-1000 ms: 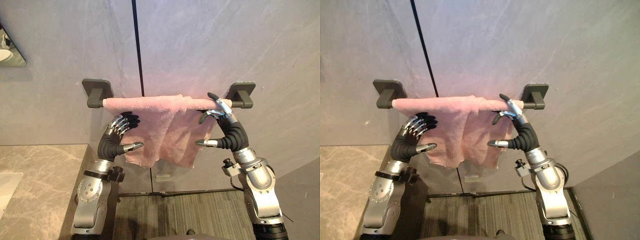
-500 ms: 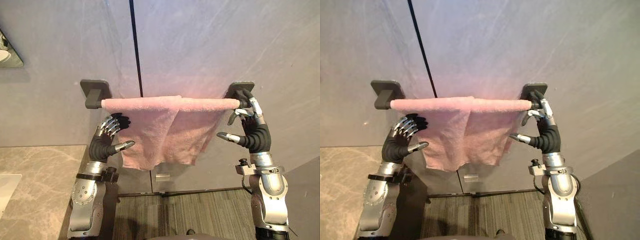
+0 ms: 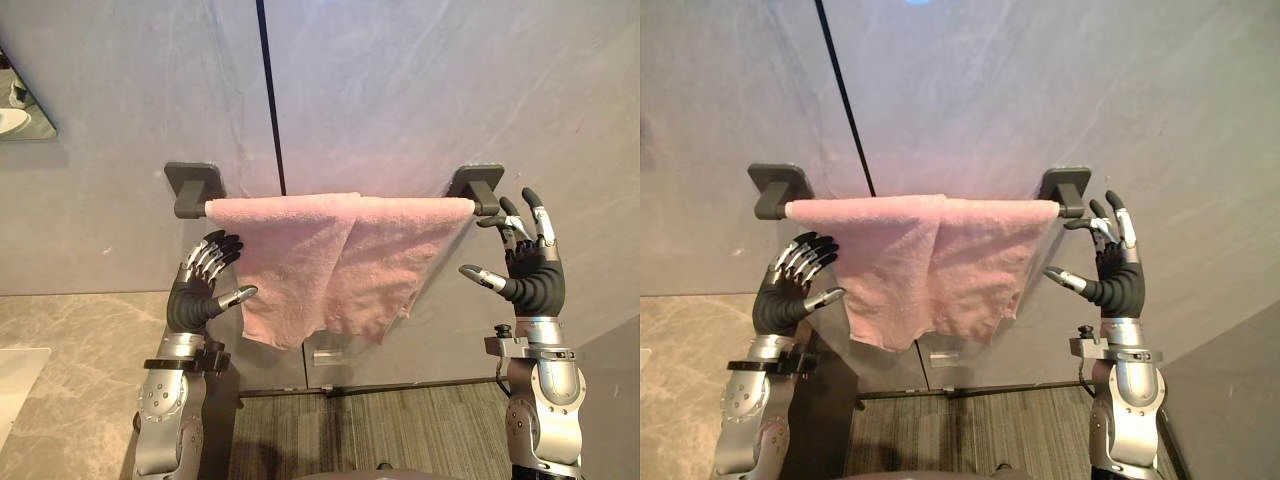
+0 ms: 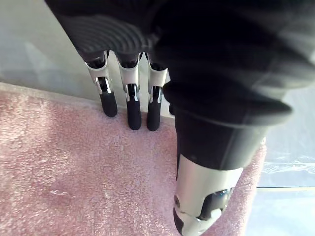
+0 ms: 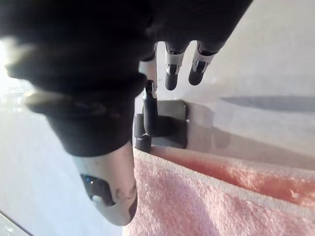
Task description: Organize washtable
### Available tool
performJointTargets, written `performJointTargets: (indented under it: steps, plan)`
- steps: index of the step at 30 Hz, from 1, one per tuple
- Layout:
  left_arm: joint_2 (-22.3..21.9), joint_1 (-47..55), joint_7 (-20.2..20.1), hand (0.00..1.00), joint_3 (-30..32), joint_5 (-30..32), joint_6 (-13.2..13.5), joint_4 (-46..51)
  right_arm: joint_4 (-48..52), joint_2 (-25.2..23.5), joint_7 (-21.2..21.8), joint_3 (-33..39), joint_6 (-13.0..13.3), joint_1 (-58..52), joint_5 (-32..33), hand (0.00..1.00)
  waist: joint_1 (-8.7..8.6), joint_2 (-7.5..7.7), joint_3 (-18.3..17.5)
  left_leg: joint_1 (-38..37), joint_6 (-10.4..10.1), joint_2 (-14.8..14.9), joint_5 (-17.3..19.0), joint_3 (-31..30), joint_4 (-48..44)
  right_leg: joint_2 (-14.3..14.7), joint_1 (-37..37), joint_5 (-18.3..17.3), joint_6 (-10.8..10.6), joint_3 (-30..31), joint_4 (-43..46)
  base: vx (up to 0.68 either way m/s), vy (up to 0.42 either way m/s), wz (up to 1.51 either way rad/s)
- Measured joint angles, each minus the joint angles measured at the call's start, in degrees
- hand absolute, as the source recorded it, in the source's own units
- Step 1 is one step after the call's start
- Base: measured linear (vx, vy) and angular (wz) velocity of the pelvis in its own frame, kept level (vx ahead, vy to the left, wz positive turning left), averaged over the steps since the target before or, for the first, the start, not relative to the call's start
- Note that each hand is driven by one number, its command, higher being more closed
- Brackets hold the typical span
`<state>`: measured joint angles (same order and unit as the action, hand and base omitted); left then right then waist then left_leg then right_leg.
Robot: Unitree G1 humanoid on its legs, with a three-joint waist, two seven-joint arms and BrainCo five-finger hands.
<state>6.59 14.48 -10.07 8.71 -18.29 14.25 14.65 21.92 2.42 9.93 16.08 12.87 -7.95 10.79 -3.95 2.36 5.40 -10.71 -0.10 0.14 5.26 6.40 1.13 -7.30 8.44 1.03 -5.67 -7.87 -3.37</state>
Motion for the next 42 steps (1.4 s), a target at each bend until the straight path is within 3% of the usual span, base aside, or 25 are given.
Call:
performJointTargets:
  steps: [11,16,21,31,42]
  plan:
    - [-3.0,4.6,-1.2,0.0,1.0,-3.6,0.0,1.7,-0.5,-2.2,-2.1,1.6,-0.2,-4.2,-2.7,0.0,0.17,-0.11,0.0,0.3,0.0,-0.1,0.0,-0.4,-0.1,-0.1,0.0,0.0,0.0,-0.4,-0.1,0.0,0.0,0.01]
    - [-4.3,5.6,-1.1,0.0,1.4,-3.6,0.0,-1.1,-6.2,-2.2,-2.7,2.1,-0.5,-5.3,-5.0,0.0,0.17,-0.37,-0.1,0.7,0.0,-0.1,0.0,-0.9,-0.1,-0.1,-0.1,-0.1,0.0,-1.3,-0.1,-0.01,-0.009,0.05]
    - [-6.3,6.1,0.6,0.0,4.1,-3.5,-0.3,-10.7,-15.0,-2.1,-4.8,2.1,-1.7,-6.2,-8.7,0.0,0.18,-1.39,-0.7,1.3,0.0,0.0,0.0,-1.0,-0.1,-0.1,-0.7,-0.2,0.0,-1.5,-0.1,-0.01,-0.02,0.01]
    - [-4.8,5.4,6.6,0.0,3.0,5.8,-2.0,-32.0,-37.5,-0.2,-7.4,-3.2,-3.8,-7.2,-15.9,0.0,1.32,-1.18,-0.7,2.0,0.0,0.0,0.0,-0.8,-0.1,-0.1,-1.5,-0.2,0.1,-1.6,-0.1,-0.03,-0.033,0.0]
    - [-2.3,1.8,9.0,0.0,0.3,12.5,-4.0,-51.9,-58.4,1.4,-8.6,-6.0,-5.5,-4.0,-18.3,0.0,1.61,-0.54,-0.5,2.0,-0.1,0.1,0.0,-0.7,0.0,-0.1,-1.7,-0.1,0.0,-1.6,-0.4,-0.02,-0.024,0.0]
